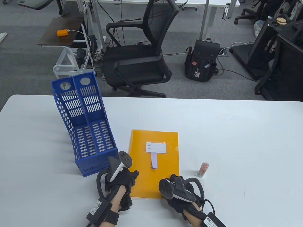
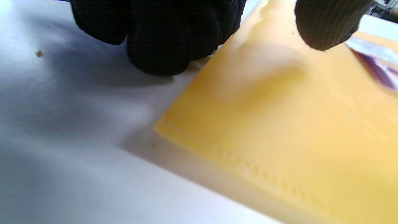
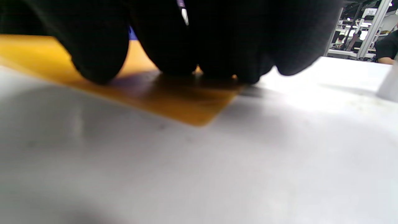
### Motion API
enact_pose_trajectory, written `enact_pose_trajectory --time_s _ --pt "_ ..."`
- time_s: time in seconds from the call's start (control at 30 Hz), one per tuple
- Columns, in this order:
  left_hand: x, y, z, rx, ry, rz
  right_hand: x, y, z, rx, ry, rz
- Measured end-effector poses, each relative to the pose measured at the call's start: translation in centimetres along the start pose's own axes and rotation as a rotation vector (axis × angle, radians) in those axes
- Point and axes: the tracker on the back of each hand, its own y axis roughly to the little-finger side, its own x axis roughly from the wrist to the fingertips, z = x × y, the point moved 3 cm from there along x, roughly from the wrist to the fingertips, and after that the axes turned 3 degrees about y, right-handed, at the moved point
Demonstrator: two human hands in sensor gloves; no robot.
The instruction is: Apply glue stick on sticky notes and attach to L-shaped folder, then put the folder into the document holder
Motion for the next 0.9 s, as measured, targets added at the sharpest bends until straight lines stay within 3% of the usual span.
enact_pose_trajectory --time_s 0.27,0.43,0.57,0.67,0.9 --pt "-2.1 -0.1 2.8 -0.127 -0.097 -0.113 -0.1 0.0 0.1 0.012 -0.014 -0.008" --pt "-2.6 -1.2 3.9 -0.281 -0.019 -0.278 -0.1 0.1 0.2 0.020 -0.026 -0.012" --pt "-1.8 -2.3 3.6 -0.304 0.089 -0.367 -0.1 0.1 0.2 0.024 -0.023 -0.011" --pt "-1.0 -3.2 3.0 -0.305 0.159 -0.401 -0.1 0.2 0.2 0.028 -0.020 -0.009" --pt "0.6 -3.5 2.5 -0.301 0.156 -0.381 -0.1 0.2 0.1 0.018 -0.010 -0.008"
